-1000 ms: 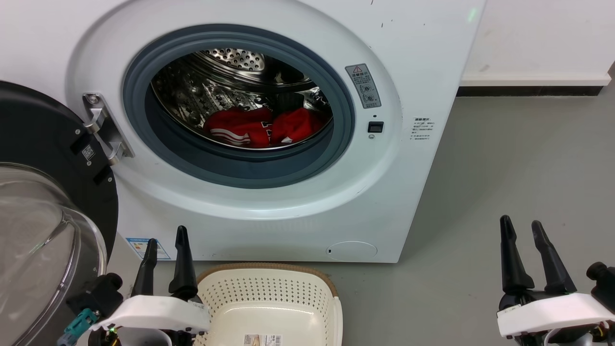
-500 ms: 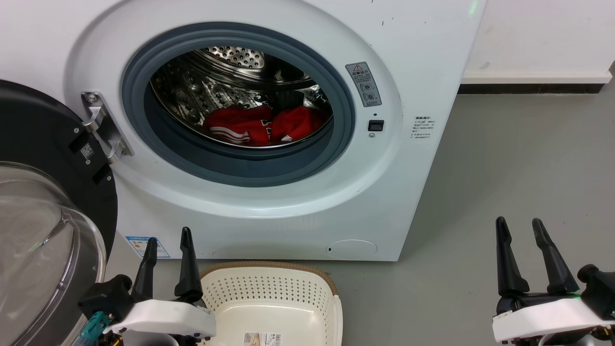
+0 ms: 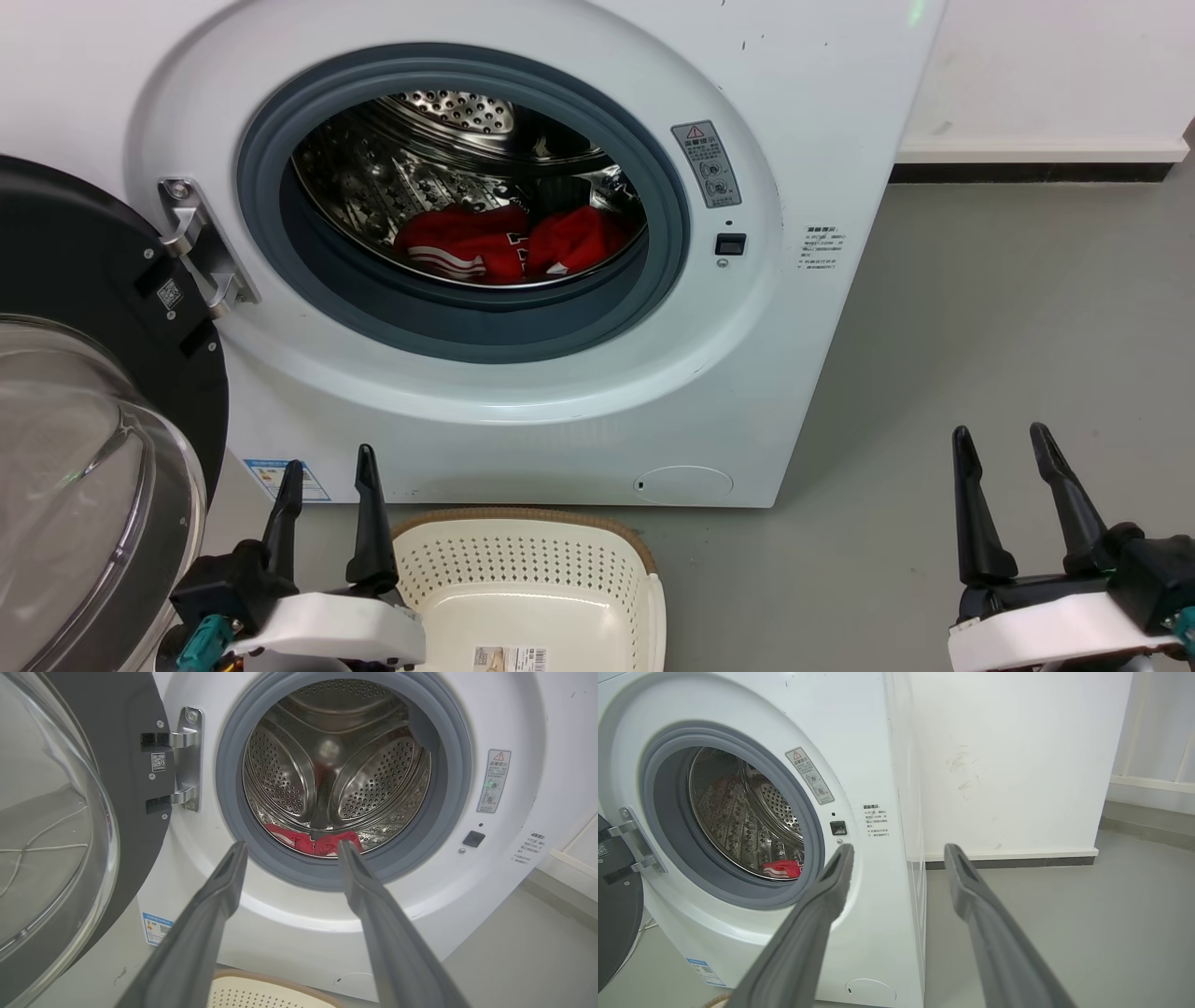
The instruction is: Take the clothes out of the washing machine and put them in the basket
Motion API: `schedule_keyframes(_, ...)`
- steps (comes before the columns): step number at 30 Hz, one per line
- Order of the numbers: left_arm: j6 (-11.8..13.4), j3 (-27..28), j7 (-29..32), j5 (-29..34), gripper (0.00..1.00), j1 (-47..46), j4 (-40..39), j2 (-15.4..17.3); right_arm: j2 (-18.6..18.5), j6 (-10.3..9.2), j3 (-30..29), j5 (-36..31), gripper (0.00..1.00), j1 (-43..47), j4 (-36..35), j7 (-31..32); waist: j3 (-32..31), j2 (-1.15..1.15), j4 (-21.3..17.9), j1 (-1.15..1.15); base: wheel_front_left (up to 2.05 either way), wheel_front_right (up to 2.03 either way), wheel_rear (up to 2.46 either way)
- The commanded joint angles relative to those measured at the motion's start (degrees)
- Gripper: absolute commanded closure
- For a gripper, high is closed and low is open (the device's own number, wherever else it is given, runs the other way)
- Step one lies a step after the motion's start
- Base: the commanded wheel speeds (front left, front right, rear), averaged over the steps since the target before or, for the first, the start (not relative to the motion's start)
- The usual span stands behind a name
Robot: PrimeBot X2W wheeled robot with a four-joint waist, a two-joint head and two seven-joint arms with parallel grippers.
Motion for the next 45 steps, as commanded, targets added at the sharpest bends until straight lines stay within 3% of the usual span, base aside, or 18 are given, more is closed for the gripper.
schedule_keyframes(1,0.4,-0.1,-0.4,1.3,0.00,0.3,-0.5,0.1,0.0,-0.02,0.2,-1.4,0.00,0.6,-0.8,-0.6,0.0,0.00,0.0,0.00,0.00,0.00,0.00)
schedule_keyframes(26,1.9,-0.8,-3.0,10.1,0.00,1.7,-0.4,0.1,0.0,-0.02,0.9,-10.9,0.00,2.2,-2.1,-3.1,0.2,0.00,-0.1,0.00,0.00,0.00,0.00)
schedule_keyframes(45,1.7,-0.4,-3.0,9.5,0.00,1.8,0.9,0.1,0.0,-0.02,0.9,-9.4,0.00,2.5,-0.9,-3.1,0.2,0.00,0.0,0.00,0.00,0.00,0.00)
